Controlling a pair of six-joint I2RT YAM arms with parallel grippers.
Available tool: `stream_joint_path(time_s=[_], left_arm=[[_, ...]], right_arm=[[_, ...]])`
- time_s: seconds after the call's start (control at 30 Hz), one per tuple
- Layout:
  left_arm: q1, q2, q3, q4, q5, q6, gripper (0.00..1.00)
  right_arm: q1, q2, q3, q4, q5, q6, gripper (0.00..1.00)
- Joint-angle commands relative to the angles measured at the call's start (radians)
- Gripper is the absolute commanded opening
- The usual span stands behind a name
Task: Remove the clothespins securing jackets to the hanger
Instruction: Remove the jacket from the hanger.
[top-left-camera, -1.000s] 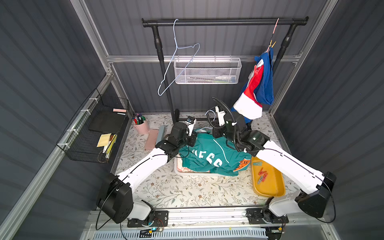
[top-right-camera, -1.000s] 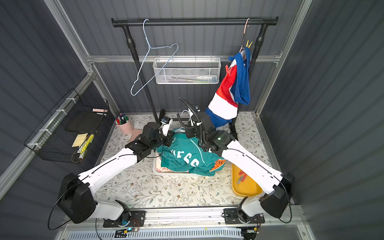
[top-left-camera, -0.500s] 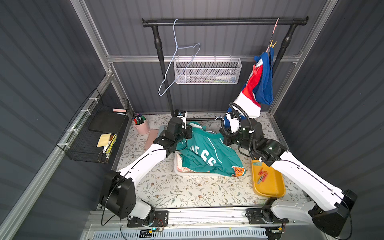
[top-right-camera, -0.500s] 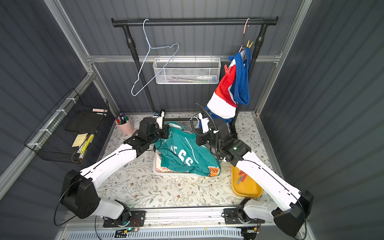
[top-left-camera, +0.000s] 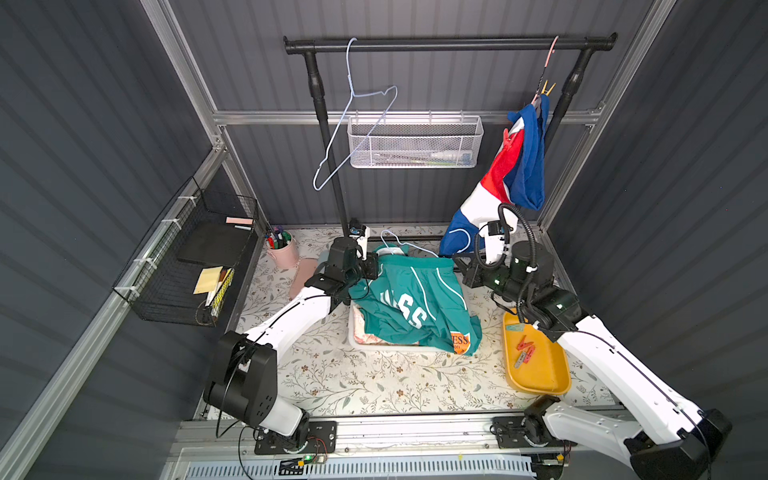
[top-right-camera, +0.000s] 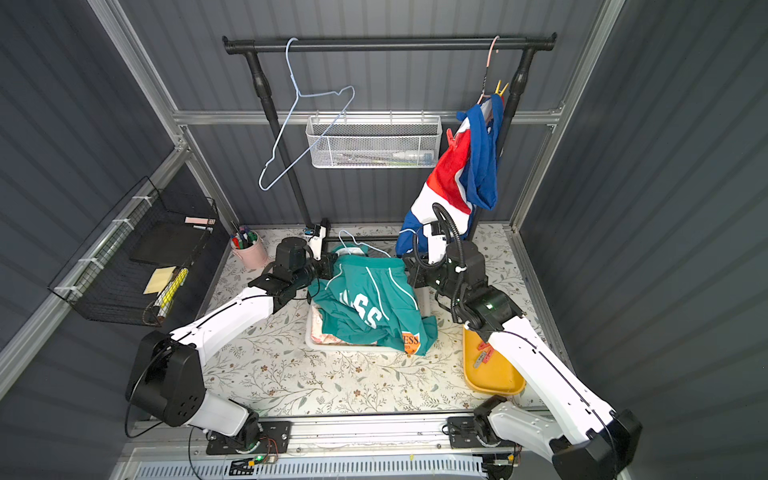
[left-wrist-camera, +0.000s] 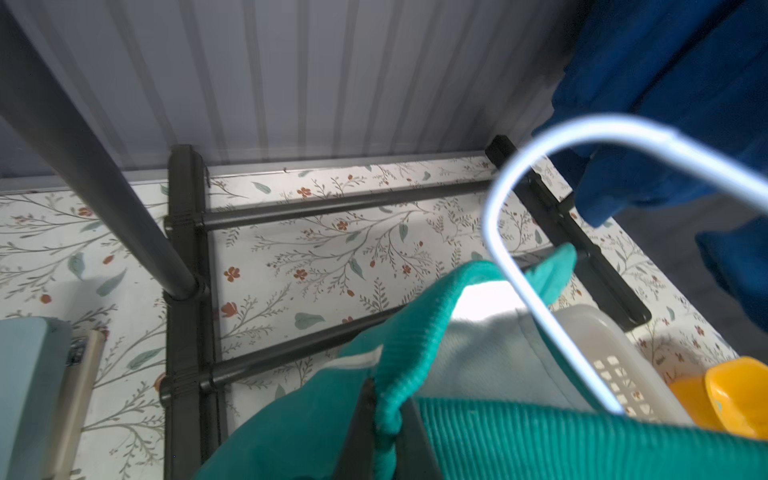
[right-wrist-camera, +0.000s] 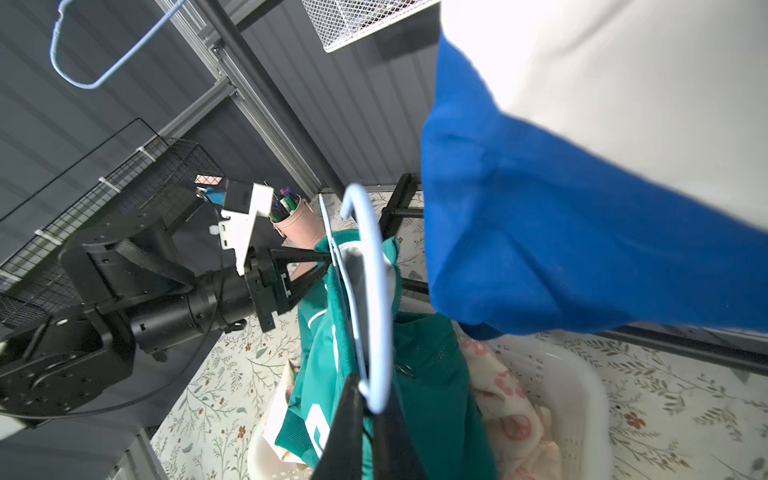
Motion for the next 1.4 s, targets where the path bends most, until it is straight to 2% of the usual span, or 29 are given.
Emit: stream_joint_path(time_s=[0.0,0.13,0.17,0.23,0.27,0.33,0.4,0.53,0.67,0.9,1.03,1.23,1.37], left_arm=[[0.007,-0.009,-0.051,0.016,0.099,0.048,0.14],[-0.007,-0.094,-0.096,0.018,0.171,0.081,0.7],[-0.007,-0.121,-0.107,0.0,0.174,0.073,0.8],[0.006,-0.169,-0.124,-0.015,0.108,0.015,0.96],[0.021,-0.188,-0.127,-0.037,0.082,-0.001,0.99],[0.047,-0.221,-0.133,-0.045,0.097,-0.014,0.99],[0.062,-0.259,-0.145,-0.024,0.139,-0.026,0.99],[0.112,-0.318,-0.158,0.043,0.263,-0.037,0.99],[0.161,-0.346,-0.182,0.193,0.419,-0.049,0.99],[0.267,-0.304,-0.193,0.492,0.671,-0.144,0.98],[0.283,-0.253,-0.179,0.57,0.723,-0.173,0.91],[0.284,-0.175,-0.177,0.716,0.768,-0.258,0.75],[0.284,-0.15,-0.186,0.825,0.787,-0.322,0.59]], right_arm=[[-0.008,0.029,0.008,0.149,-0.059,0.058,0.0],[-0.008,0.081,0.007,0.249,-0.075,0.078,0.0],[-0.009,0.094,0.013,0.266,-0.08,0.077,0.0],[-0.009,0.111,0.034,0.27,-0.087,0.072,0.0],[-0.012,0.138,0.044,0.271,-0.089,0.068,0.0],[-0.034,0.155,0.054,0.284,-0.12,0.08,0.0],[-0.079,0.173,0.053,0.326,-0.209,0.125,0.0],[-0.16,0.214,0.071,0.394,-0.356,0.196,0.0],[-0.21,0.264,0.087,0.479,-0.497,0.273,0.0],[-0.23,0.308,0.085,0.561,-0.62,0.352,0.0],[-0.235,0.319,0.075,0.6,-0.661,0.387,0.0],[-0.235,0.348,0.089,0.628,-0.712,0.419,0.0],[-0.233,0.364,0.102,0.627,-0.746,0.421,0.0]])
